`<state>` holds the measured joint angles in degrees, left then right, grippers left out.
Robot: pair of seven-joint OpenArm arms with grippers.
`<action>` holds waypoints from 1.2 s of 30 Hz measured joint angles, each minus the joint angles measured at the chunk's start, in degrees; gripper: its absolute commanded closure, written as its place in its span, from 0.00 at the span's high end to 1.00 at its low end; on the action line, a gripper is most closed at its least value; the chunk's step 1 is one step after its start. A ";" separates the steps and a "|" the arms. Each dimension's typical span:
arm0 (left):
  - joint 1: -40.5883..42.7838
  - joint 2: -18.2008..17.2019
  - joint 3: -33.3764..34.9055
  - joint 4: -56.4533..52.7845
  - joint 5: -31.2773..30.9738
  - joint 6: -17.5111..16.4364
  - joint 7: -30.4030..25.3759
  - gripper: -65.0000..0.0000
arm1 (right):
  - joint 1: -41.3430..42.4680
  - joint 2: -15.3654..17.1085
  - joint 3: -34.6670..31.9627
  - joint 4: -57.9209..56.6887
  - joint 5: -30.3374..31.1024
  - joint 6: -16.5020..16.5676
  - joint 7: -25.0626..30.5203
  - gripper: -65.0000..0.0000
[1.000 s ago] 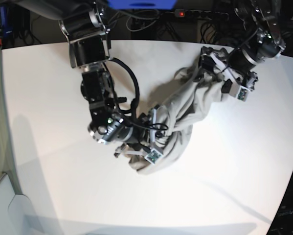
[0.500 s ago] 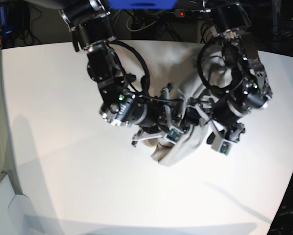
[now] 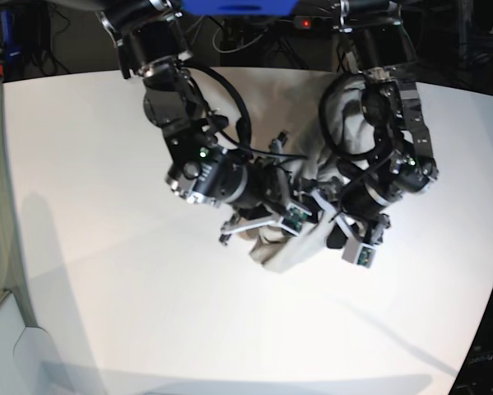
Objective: Layout the t-shirt on the table in an organized manner, then fold the t-shirt properly
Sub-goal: 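Bring both grippers together, bunching the shirt between them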
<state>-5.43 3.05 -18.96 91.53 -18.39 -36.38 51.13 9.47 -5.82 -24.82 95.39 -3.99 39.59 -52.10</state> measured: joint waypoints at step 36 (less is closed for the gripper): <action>3.15 -9.92 -7.41 -1.97 -3.08 -2.49 -0.98 0.01 | 6.25 4.57 13.40 0.72 5.35 1.84 4.55 0.00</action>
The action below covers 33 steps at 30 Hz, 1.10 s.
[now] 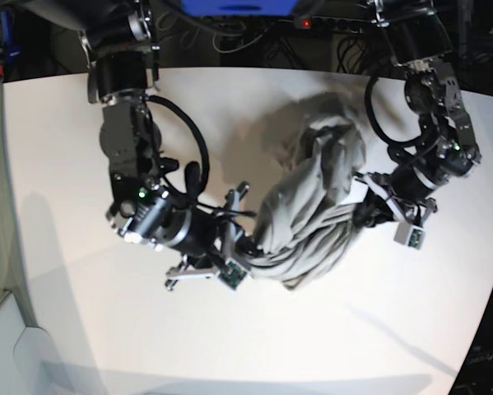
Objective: Layout the t-shirt on the table in an organized manner, then fold the t-shirt properly
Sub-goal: 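Bring both grippers together, bunching the shirt between them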
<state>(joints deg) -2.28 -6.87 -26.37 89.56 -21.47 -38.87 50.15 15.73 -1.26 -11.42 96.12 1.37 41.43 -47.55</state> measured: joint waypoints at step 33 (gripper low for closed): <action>-0.20 6.93 -8.46 3.28 4.39 -1.16 1.46 0.34 | -4.26 -7.28 -6.14 13.46 -2.73 -1.03 -11.39 0.00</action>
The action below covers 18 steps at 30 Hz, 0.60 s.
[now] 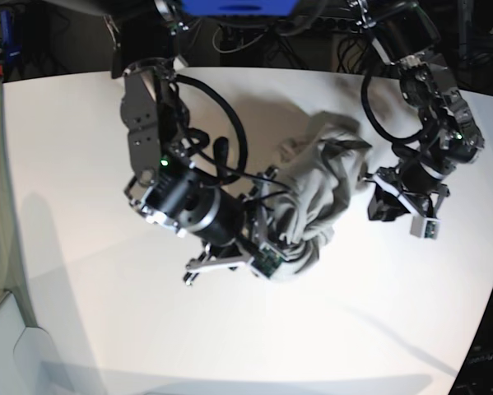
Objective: Layout the t-shirt on the table in an organized manner, then fold the t-shirt properly
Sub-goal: 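Bring both grippers together, bunching the shirt between them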
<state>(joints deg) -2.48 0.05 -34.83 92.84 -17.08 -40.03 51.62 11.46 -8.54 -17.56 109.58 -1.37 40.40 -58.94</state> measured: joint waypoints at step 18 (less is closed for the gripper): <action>7.69 2.67 0.07 6.27 -9.79 0.17 -0.11 0.50 | -0.28 0.09 2.78 -1.97 3.85 0.00 -6.21 0.00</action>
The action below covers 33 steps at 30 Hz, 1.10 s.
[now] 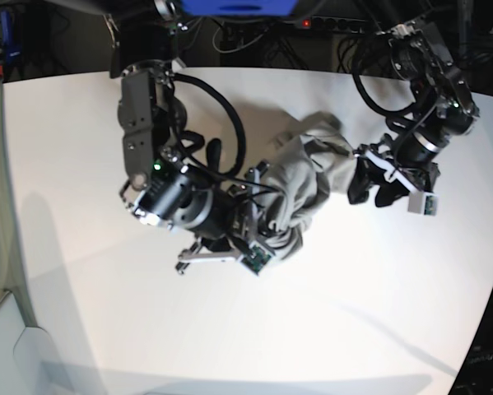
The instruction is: Layout the t-shirt on the table in an organized manner, then fold the t-shirt properly
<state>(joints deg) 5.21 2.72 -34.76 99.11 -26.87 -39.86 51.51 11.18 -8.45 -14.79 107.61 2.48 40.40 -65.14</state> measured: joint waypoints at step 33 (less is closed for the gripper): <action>-5.77 -4.44 31.30 -32.28 -0.90 -0.50 -19.50 0.47 | -2.03 0.02 -0.09 1.64 -0.11 0.00 -0.90 0.18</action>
<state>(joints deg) -0.56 -1.72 -3.46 66.83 -27.77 -40.36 32.01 9.15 -8.43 -14.87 109.25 2.37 40.40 -66.04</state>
